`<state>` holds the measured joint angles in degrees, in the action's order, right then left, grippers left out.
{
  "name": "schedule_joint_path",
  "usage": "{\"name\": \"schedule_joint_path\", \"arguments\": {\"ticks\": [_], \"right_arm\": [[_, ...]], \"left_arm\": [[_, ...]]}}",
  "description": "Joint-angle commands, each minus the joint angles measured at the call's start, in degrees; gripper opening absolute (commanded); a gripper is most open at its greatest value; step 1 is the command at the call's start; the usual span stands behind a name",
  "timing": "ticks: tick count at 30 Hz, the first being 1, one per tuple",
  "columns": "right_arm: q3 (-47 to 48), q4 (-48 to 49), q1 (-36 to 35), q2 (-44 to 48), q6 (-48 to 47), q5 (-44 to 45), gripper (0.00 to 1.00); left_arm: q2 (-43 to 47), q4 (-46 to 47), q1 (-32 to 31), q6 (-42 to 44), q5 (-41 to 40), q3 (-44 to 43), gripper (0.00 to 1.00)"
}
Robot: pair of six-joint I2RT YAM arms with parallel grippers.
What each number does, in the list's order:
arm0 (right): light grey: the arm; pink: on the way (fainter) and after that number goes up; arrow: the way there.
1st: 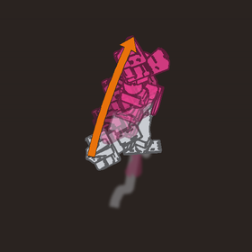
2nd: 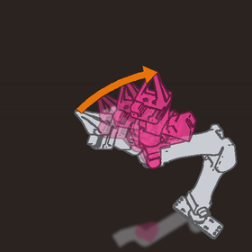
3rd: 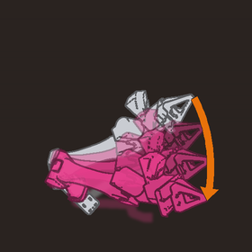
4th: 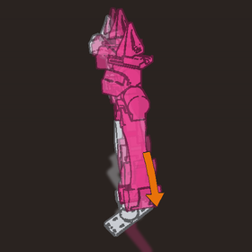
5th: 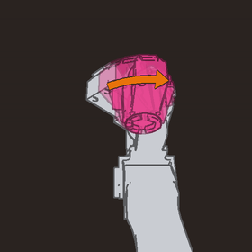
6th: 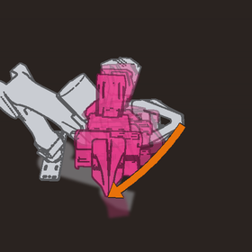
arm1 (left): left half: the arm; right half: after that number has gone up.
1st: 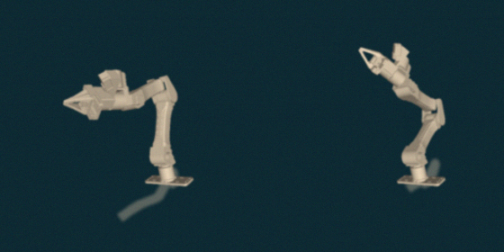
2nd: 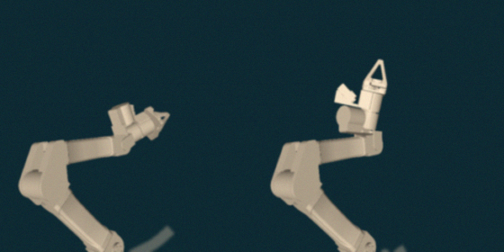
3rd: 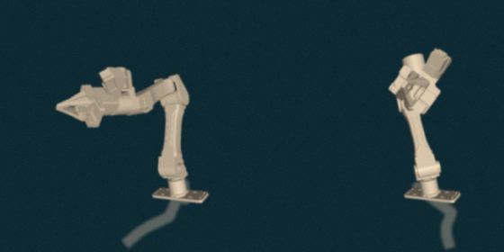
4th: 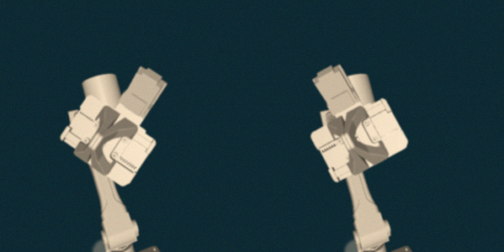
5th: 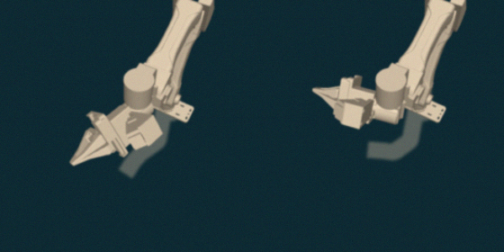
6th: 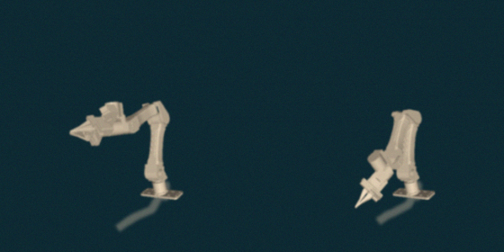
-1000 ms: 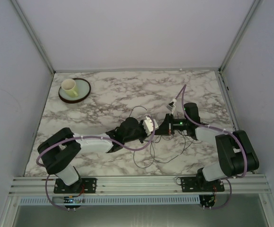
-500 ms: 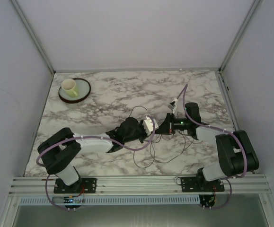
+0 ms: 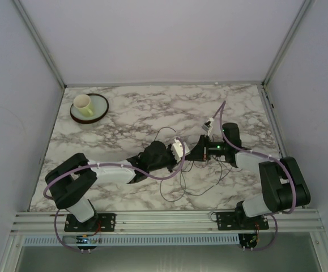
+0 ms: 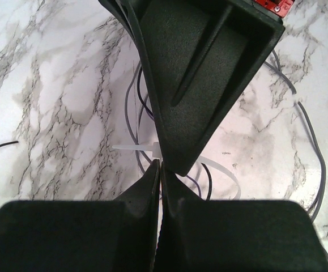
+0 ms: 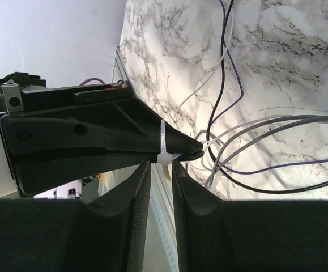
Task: Zip-tie the wires
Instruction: Tie the cable at the center of the board.
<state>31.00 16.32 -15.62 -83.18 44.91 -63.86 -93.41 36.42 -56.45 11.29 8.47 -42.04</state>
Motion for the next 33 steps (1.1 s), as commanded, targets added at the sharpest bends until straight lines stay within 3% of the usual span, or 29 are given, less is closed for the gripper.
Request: {"name": "schedule_joint_path", "arguments": {"ticks": [1, 14, 22, 33], "right_arm": [[0.3, -0.4, 0.5, 2.6, -1.7, 0.4, 0.23], [4.4, -12.8, 1.2, 4.6, -12.0, 6.1, 0.3], [7.4, -12.1, 1.4, 5.5, -11.5, 4.1, 0.36], [7.5, -12.2, 0.8, 3.4, -11.8, 3.5, 0.35]], "left_arm": [[0.0, 2.7, -0.3, -0.4, 0.8, -0.7, 0.0], [-0.5, 1.9, -0.2, -1.9, 2.5, -1.4, 0.0], [-0.5, 2.0, 0.0, -2.7, 3.9, -1.2, 0.0], [-0.3, 2.4, 0.2, -3.1, 4.9, -1.0, 0.0]]}}
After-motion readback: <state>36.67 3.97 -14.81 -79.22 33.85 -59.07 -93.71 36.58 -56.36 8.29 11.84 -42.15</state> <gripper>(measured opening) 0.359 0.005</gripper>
